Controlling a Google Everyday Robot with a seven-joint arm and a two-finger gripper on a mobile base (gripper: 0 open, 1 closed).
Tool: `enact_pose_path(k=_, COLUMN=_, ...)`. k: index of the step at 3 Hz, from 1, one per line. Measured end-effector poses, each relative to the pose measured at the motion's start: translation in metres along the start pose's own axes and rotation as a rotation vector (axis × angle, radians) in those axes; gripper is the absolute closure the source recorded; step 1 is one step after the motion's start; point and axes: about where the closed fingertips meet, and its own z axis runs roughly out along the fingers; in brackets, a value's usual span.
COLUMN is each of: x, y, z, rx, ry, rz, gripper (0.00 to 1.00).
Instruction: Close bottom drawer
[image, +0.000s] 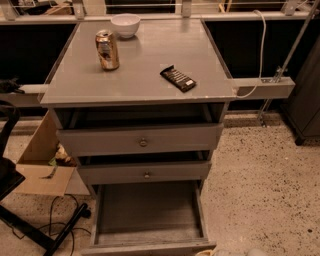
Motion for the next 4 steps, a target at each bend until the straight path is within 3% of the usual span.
enact_pose_path(k=1, x=-0.018, y=-0.032, z=-0.006, rx=0.026, ry=-0.014, rz=-0.015, gripper=1.0)
enact_pose_path(k=2, x=-0.022, y=-0.034, z=0.006, rx=0.024, ry=-0.044, rz=-0.027, gripper=1.0)
enact_pose_path(k=4, x=-0.028, y=-0.077, z=0.025, rx=0.046, ry=-0.077, rz=-0.091, gripper=1.0)
